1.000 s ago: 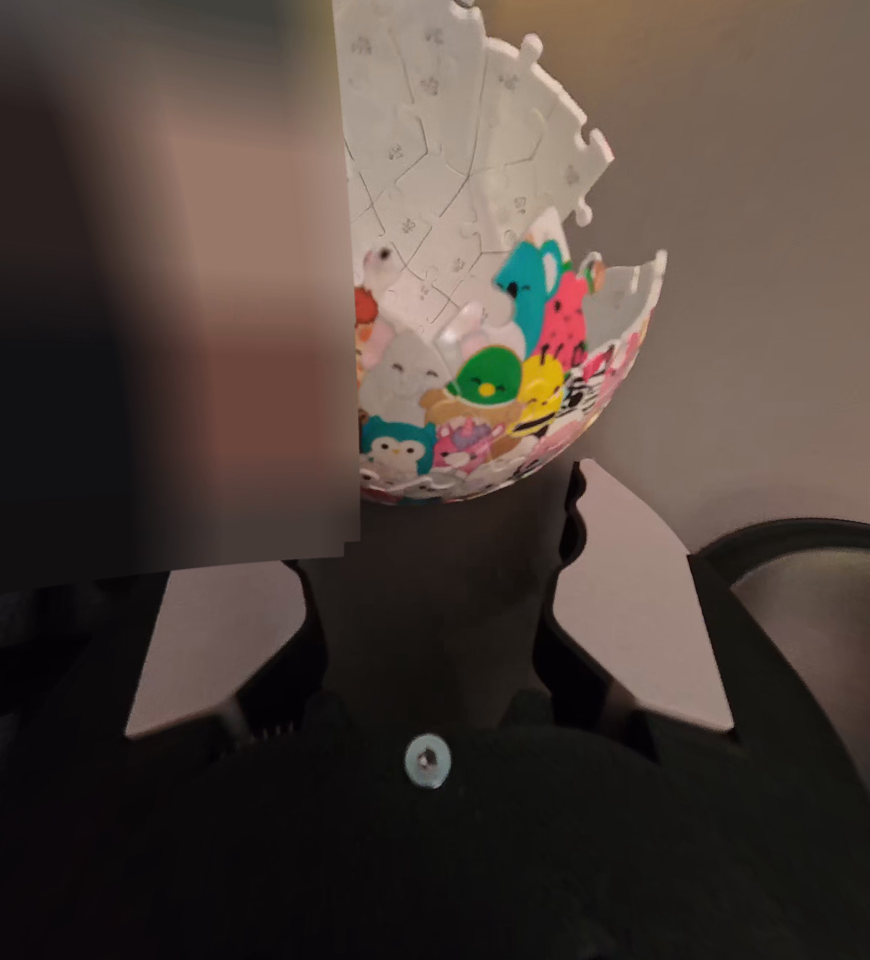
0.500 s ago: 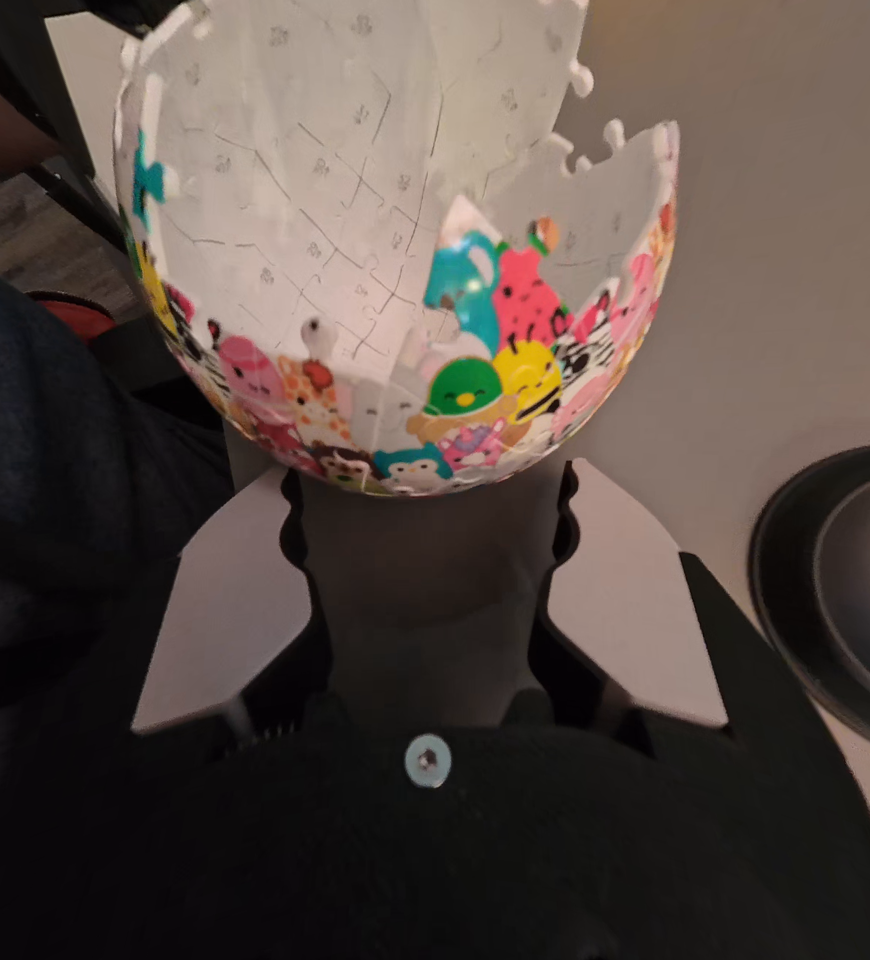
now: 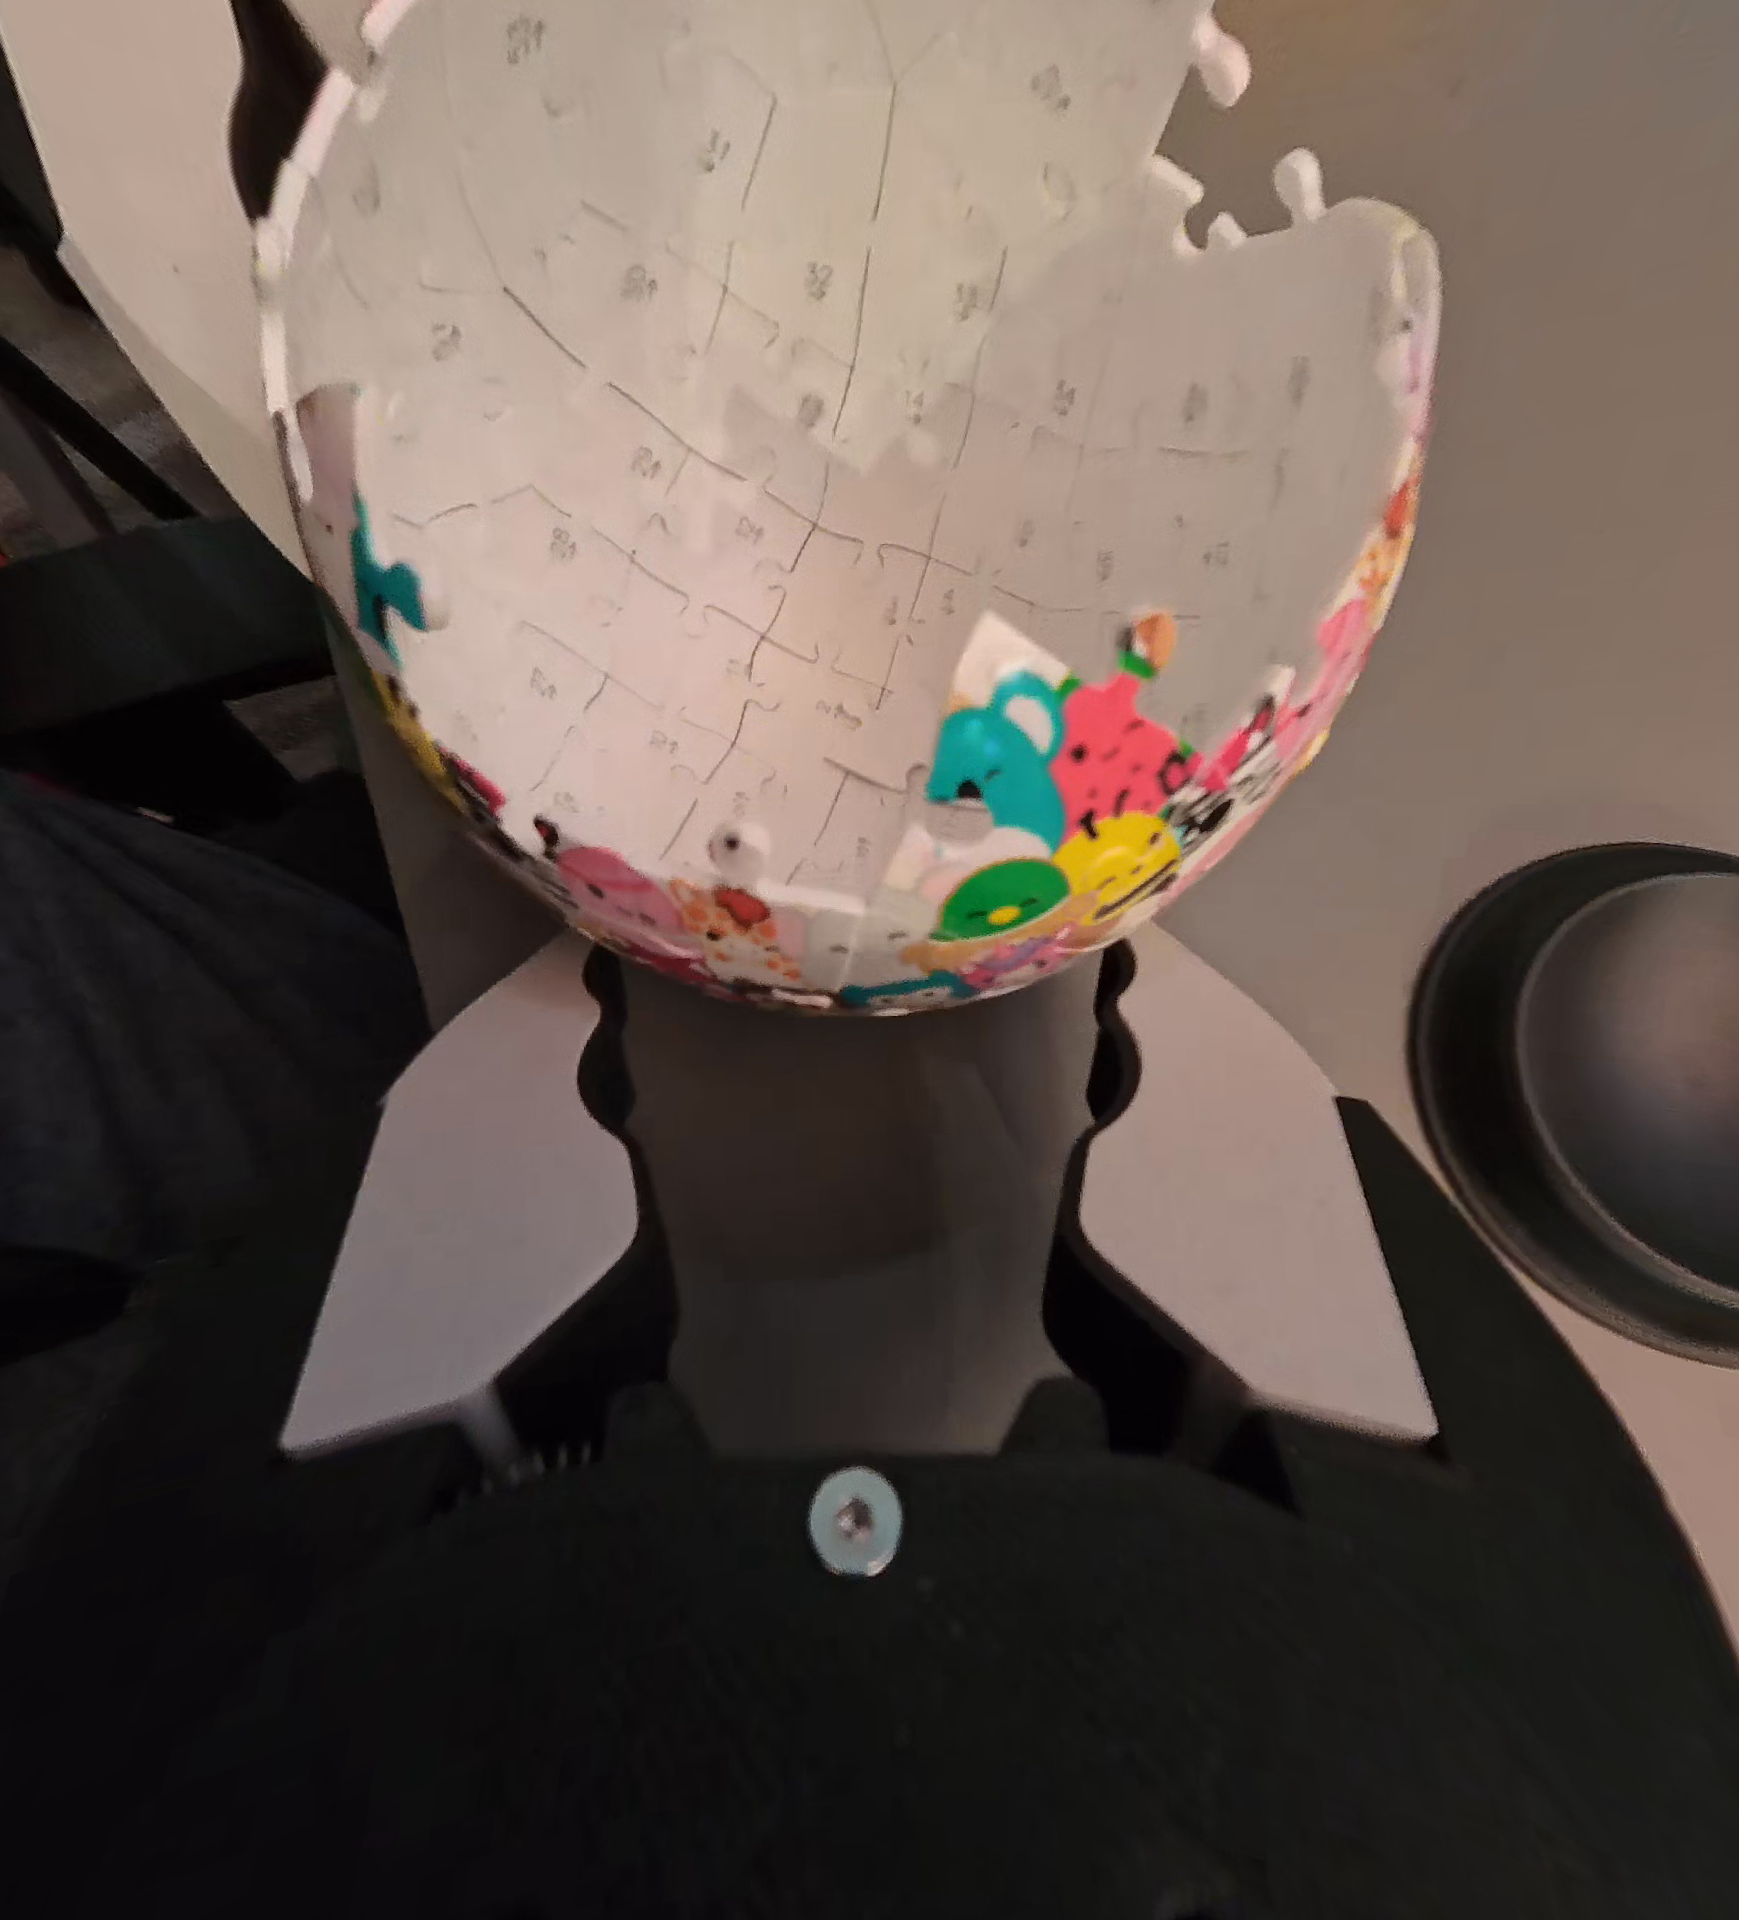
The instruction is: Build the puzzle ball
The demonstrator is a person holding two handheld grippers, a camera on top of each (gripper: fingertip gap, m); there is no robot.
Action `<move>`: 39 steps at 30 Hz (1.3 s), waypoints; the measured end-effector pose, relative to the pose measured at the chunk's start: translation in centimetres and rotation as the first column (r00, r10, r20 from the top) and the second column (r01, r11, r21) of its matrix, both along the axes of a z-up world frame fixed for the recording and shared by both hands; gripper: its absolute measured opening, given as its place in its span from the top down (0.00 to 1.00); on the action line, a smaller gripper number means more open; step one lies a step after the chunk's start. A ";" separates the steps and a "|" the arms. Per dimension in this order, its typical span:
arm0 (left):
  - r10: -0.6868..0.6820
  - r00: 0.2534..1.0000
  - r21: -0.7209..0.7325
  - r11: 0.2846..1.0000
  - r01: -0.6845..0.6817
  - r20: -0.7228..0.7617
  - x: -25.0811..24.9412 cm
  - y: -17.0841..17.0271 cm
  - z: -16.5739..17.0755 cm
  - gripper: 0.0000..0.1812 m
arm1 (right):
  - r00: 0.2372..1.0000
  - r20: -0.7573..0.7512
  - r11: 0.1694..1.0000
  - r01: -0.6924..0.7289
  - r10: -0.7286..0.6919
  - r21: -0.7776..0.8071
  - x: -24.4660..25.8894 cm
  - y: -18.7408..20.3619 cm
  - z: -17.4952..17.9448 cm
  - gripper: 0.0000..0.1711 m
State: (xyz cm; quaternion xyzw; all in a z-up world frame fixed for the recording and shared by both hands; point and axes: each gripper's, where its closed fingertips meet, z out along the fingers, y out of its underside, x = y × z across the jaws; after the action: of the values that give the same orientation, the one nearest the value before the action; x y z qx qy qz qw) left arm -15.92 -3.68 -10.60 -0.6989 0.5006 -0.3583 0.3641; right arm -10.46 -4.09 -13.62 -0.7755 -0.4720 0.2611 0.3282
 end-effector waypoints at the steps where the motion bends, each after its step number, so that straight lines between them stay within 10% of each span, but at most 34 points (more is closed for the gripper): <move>1: -0.001 1.000 0.006 1.000 0.001 -0.003 0.1 0.2 0.0 0.41 | 1.000 0.011 1.000 -0.002 0.002 -0.001 0.1 0.2 0.0 0.48; 20: 0.072 0.997 0.065 0.995 -0.069 -0.037 -1.5 7.8 -0.2 0.40 | 0.988 0.151 0.998 -0.047 0.040 0.046 -1.2 8.2 -0.1 0.48; 39: 0.111 0.994 0.068 0.991 -0.112 0.018 -2.6 7.7 0.5 0.40 | 0.981 0.187 0.993 0.028 -0.049 0.112 2.2 7.3 1.1 0.46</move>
State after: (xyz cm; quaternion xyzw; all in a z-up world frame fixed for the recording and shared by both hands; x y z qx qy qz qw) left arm -18.48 3.98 -10.10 -0.7104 0.4703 -0.3249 0.4107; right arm -8.29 3.17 -12.56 -0.7868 -0.4995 0.1534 0.3285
